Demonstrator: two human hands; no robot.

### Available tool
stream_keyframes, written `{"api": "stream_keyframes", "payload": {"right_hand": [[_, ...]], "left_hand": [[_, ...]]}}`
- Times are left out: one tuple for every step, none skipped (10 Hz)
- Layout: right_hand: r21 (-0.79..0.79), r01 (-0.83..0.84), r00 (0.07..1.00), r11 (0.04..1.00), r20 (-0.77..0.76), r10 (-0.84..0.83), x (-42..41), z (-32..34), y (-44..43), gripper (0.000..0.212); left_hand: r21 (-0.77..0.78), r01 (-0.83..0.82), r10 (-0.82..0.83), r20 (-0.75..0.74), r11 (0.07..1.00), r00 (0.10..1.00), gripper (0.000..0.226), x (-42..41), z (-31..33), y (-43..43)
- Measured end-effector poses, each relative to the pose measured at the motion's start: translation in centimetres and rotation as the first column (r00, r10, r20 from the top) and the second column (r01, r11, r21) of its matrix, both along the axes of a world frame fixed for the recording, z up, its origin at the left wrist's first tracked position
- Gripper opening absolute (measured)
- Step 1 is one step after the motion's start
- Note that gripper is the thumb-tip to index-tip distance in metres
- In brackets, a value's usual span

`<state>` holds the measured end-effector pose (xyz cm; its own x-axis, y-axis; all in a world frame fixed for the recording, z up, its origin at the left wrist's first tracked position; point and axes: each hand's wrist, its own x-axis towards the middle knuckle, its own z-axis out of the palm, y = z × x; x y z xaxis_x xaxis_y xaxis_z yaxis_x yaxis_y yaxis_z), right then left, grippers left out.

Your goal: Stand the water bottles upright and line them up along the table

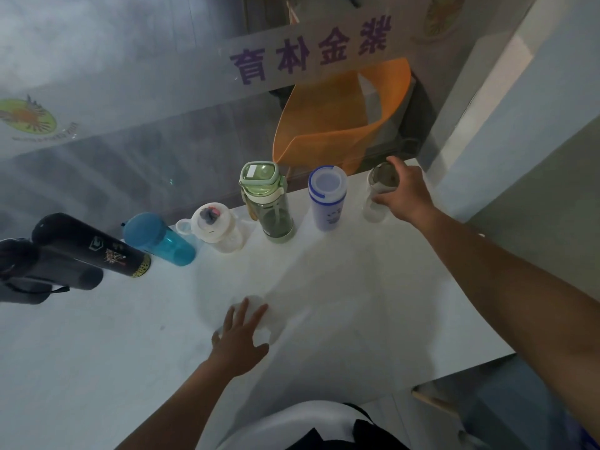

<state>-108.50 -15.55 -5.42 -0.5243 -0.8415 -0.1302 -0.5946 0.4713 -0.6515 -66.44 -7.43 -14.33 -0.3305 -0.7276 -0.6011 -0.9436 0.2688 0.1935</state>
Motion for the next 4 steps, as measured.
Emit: {"api": "stream_keyframes", "payload": {"right_hand": [[-0.018, -0.014, 0.999, 1.0, 0.035, 0.014, -0.1, 0.1, 0.4, 0.093], [-0.055, 0.004, 0.994, 0.998, 0.108, 0.002, 0.2, 0.3, 1.3, 0.107], [-0.101, 0.027, 0.988, 0.994, 0.157, -0.011, 0.9, -0.1, 2.6, 0.112], [-0.125, 0.073, 0.986, 0.989, 0.159, -0.052, 2.2, -0.8, 4.3, 0.111]], "left_hand": [[0.015, -0.066, 0.066, -0.017, 0.998, 0.998, 0.084, 0.1, 0.5, 0.5], [0.016, -0.117, 0.117, -0.021, 0.993, 0.993, 0.083, 0.6, 1.3, 1.2], [0.018, -0.162, 0.162, -0.033, 0.987, 0.986, 0.084, 1.4, 1.7, 2.4], [0.002, -0.17, 0.17, -0.021, 0.985, 0.985, 0.084, 2.1, 2.2, 2.9]]}}
